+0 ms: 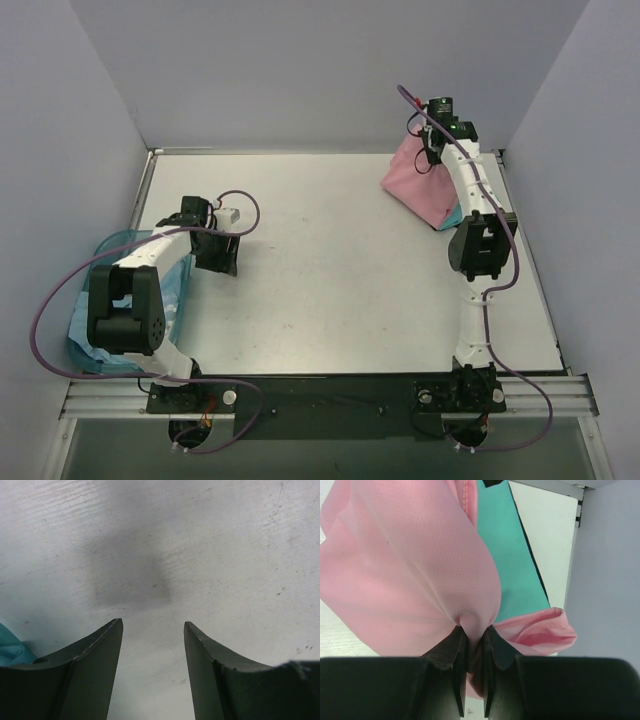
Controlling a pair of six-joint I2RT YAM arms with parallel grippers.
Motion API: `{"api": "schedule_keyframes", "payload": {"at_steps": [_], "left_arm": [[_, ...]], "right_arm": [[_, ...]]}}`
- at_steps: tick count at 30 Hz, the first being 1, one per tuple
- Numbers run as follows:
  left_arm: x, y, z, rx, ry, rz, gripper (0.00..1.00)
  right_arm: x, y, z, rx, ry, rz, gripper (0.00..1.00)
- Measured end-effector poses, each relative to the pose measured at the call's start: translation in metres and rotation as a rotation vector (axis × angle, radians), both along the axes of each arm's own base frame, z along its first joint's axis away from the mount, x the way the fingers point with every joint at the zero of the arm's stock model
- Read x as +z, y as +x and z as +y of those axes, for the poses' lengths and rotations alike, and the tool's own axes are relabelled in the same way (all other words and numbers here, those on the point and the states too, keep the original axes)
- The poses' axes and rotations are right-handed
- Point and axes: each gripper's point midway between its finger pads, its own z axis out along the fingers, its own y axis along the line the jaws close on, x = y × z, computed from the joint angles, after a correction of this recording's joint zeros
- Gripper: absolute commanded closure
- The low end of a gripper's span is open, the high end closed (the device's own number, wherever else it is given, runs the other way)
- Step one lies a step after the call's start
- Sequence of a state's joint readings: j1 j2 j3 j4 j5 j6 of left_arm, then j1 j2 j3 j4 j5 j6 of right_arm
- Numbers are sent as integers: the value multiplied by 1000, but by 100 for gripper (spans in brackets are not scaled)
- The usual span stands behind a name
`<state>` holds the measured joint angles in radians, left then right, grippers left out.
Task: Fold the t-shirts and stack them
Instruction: Put the neatly folded tshirt into the corner of the board with the right arm
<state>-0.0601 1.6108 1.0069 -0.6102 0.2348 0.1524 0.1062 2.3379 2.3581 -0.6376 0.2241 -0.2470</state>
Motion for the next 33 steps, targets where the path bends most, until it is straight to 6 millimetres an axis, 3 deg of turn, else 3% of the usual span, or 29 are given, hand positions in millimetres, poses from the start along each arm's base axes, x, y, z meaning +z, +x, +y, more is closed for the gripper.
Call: {"api": "schedule_keyframes", "payload": {"at_steps": [12, 19, 20, 21, 22, 23, 25, 28, 33], "left_arm": [[0, 0, 0, -23, 9, -5, 38], [0, -1, -1, -39, 14, -3, 38], [-1, -2, -2, -41, 14, -1, 38], [-1, -3, -2, -45, 15, 1, 38], [-1, -3, -3, -48, 16, 3, 38], [-1, -4, -3, -51, 17, 4, 38], [-1, -5, -4, -56, 20, 7, 38], [0, -5, -4, -62, 27, 8, 38], [-1, -6, -4, -67, 35, 10, 38]], "right_arm": [[2, 9, -54, -34, -6, -32, 100], [-32, 13, -70, -12, -3, 23, 100], [-36, 14, -71, -9, -2, 29, 95], [-41, 15, -73, -7, 0, 33, 73], [-44, 17, -74, -6, 4, 34, 63], [-46, 18, -77, -7, 3, 32, 40], [-49, 20, -83, -25, 0, 22, 18], [-43, 23, -101, -73, -54, -5, 11], [-27, 24, -135, -184, -143, -59, 11]]}}
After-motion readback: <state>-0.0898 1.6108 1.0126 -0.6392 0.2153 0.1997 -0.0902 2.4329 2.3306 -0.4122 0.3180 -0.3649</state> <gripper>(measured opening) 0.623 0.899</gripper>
